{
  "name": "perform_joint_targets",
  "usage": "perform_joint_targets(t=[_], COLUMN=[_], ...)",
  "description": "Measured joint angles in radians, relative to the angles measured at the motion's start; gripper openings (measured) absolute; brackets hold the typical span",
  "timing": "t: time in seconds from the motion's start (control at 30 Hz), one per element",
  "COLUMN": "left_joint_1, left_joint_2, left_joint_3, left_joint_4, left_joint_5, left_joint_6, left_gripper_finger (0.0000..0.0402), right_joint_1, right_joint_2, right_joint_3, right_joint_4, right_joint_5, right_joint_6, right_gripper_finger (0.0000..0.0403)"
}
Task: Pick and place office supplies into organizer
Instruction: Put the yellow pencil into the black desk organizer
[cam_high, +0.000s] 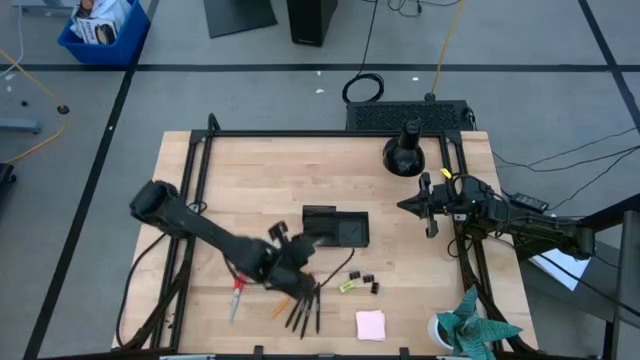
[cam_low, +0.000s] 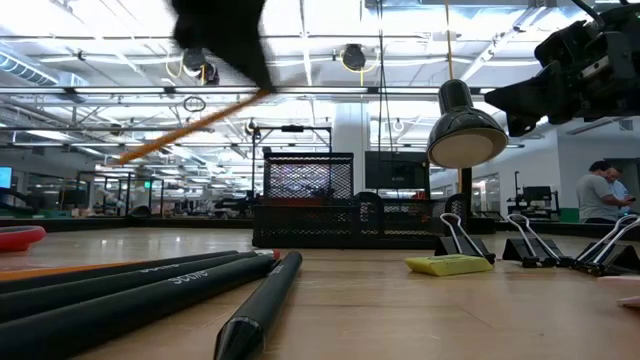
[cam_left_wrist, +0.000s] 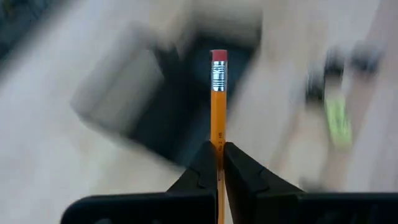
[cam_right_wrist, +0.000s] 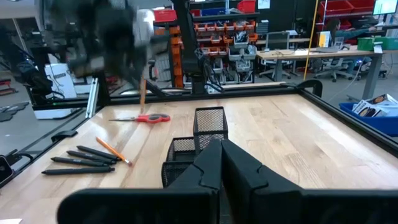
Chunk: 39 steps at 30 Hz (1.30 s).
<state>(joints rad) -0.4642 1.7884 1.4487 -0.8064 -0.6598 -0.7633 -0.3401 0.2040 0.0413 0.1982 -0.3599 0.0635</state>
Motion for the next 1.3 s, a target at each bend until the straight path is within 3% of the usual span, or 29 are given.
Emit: perform_joint_targets(t=[0.1, 0.2, 0.33, 0.5, 0.63, 0.87, 1.07, 1.3], left_joint_1=[0.029, 0.066, 0.131, 0.254, 0.352, 0.492, 0.568, 0.589], left_joint_2=[-0.091, -0.158, -0.213, -0.216, -0.215, -0.218, -0.207, -0.209], left_joint_3=[0.0, 0.001, 0.001, -0.063, -0.184, -0.413, -0.535, -0.599], left_joint_4=[0.121, 0.284, 0.504, 0.749, 0.934, 1.214, 1.336, 1.397], left_joint_5=[-0.067, -0.033, 0.147, 0.423, 0.612, 0.732, 0.78, 0.817], left_joint_6=[0.214, 0.474, 0.77, 0.95, 0.998, 0.932, 0.901, 0.885], left_gripper_finger=[0.0012, 0.0011, 0.0005, 0.0017, 0.0005, 0.0019, 0.0005, 0.0019], right_joint_1=[0.0, 0.0, 0.0, 0.0, 0.0, 0.0, 0.0, 0.0], right_joint_2=[0.006, 0.013, 0.015, 0.016, 0.016, 0.016, 0.016, 0.016], right_joint_3=[0.0, 0.0, 0.0, 0.0, 0.0, 0.0, 0.0, 0.0], right_joint_4=[0.003, 0.011, 0.007, 0.007, 0.011, 0.014, 0.014, 0.014], right_joint_5=[-0.001, -0.002, -0.003, -0.003, -0.003, -0.003, -0.002, 0.015], right_joint_6=[0.0, 0.0, -0.001, -0.001, -0.001, -0.001, -0.001, 0.0], right_gripper_finger=[0.0004, 0.0004, 0.0004, 0.0004, 0.0004, 0.0004, 0.0004, 0.0004])
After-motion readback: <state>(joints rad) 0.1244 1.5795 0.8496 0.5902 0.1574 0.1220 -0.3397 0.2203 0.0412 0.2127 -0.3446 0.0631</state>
